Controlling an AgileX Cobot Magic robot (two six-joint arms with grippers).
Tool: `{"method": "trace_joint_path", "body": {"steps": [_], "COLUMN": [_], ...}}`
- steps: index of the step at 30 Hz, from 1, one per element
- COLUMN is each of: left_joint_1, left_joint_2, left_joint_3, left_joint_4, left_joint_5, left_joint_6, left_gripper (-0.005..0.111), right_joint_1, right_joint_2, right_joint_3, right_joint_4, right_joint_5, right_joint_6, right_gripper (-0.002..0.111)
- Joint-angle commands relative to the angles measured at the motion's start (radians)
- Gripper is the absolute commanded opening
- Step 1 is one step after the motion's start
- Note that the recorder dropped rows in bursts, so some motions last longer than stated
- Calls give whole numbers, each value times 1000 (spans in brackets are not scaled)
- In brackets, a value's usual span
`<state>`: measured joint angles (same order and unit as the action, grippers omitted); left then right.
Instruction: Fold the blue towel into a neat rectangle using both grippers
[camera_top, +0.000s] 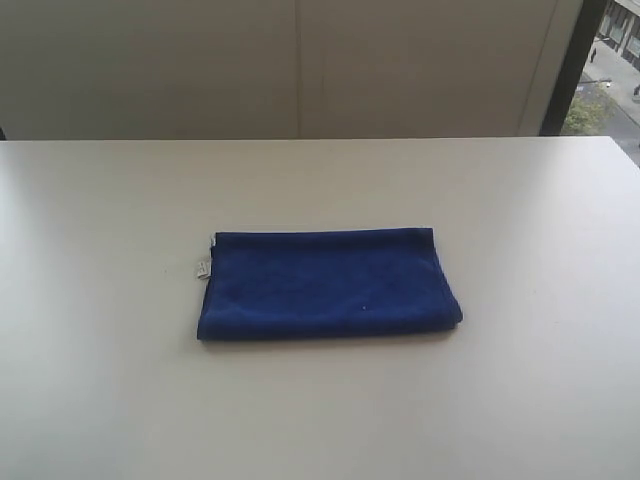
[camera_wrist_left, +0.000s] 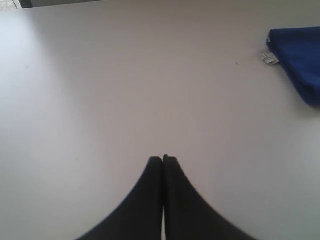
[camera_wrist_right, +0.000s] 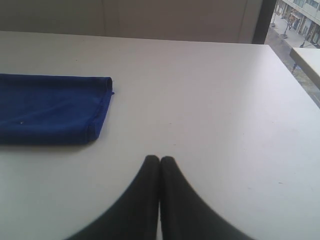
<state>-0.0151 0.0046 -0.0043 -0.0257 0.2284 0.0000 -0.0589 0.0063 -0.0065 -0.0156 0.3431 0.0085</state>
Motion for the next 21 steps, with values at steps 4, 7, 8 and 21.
{"method": "trace_joint_path", "body": {"steps": [4, 7, 8, 21], "left_joint_1": [-60, -88, -88, -86], "left_joint_2": [-5, -5, -5, -5], "left_joint_3": [4, 4, 4, 4], "left_joint_4": [-1, 1, 1, 1], "left_joint_5": [-12, -14, -14, -12], "left_joint_6": [7, 7, 7, -45], "left_gripper": [0, 0, 0, 0], "right_joint_1": [3, 3, 3, 3], "right_joint_2": [-6, -6, -6, -6], "right_joint_3": [7, 7, 7, 7], "right_joint_4": [-1, -1, -1, -1], "right_joint_5": [-8, -8, -8, -8], "right_joint_6": [-9, -9, -9, -9], "right_gripper": [0, 0, 0, 0]}}
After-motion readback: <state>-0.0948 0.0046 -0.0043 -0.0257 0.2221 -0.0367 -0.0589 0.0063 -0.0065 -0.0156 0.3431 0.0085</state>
